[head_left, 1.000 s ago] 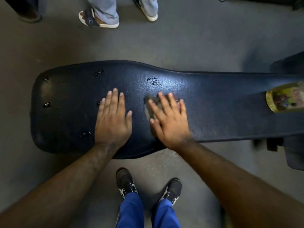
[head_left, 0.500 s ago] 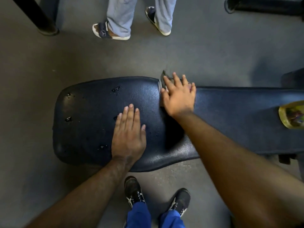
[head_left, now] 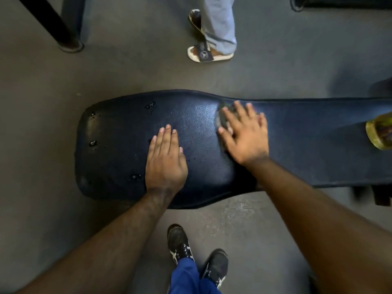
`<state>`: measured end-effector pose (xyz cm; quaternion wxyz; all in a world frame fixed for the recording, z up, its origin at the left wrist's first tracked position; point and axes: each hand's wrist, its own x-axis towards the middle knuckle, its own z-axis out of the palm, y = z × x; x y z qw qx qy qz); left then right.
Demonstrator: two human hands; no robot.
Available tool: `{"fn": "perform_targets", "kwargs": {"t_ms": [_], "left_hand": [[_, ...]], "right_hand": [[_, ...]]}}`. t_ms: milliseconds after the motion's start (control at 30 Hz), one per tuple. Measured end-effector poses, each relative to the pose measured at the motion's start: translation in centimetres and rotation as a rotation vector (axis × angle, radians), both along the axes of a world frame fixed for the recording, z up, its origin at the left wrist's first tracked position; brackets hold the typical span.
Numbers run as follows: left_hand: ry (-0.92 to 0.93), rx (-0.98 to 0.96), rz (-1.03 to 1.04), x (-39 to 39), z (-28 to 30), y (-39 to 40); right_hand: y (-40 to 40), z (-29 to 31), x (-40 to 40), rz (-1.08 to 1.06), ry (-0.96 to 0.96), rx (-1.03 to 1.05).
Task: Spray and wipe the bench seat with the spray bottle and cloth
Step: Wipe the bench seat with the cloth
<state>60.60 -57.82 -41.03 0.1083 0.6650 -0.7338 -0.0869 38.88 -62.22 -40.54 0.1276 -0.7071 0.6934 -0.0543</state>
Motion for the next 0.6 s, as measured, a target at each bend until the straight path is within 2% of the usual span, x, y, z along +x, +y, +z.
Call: {"fn": "perform_targets", "kwargs": {"t_ms": [33, 67, 167, 200, 233, 333, 367, 433, 500, 533, 600], "left_hand": [[0.0, -0.003, -0.004, 0.0, 0.0, -0.1], [0.004, -0.007, -0.004, 0.0, -0.1, -0.1], [0.021, -0.01, 0.0, 0.2, -0.3, 0.0], [0.028, -0.011, 0.0, 0.2, -0.2, 0.0], [0.038, -0.014, 0.002, 0.2, -0.2, 0.1], [0.058, -0.016, -0.003, 0.2, -0.5, 0.1], [0.072, -0.022, -0.006, 0.2, -0.5, 0.0], [0.16, -0.035, 0.004, 0.6, -0.2, -0.2], [0.302, -0.031, 0.007, 1.3, 0.6, -0.1], [0.352, -0.028, -0.005, 1.9, 1.0, -0.1], [0.36, -0.051, -0.041, 3.6, 1.9, 0.2]], "right_hand": [[0.3, -0.1, 0.8, -0.151, -0.002, 0.007], [1.6, 0.1, 2.3, -0.15, -0.013, 0.024], [6.9, -0.2, 4.5, 0.344, -0.09, -0.017], [6.9, -0.1, 3.1, 0.417, -0.092, -0.023], [6.0, -0.2, 1.6, 0.347, -0.078, -0.031], [5.1, -0.7, 2.2, -0.269, -0.015, -0.025], [6.3, -0.6, 4.3, -0.272, -0.01, -0.011], [10.1, -0.3, 7.3, 0.066, -0.028, -0.06], [10.9, -0.3, 4.9, 0.356, -0.037, -0.05], [9.7, -0.4, 3.3, 0.328, -0.019, -0.064], [7.6, -0.5, 2.8, -0.081, 0.013, -0.05]]}}
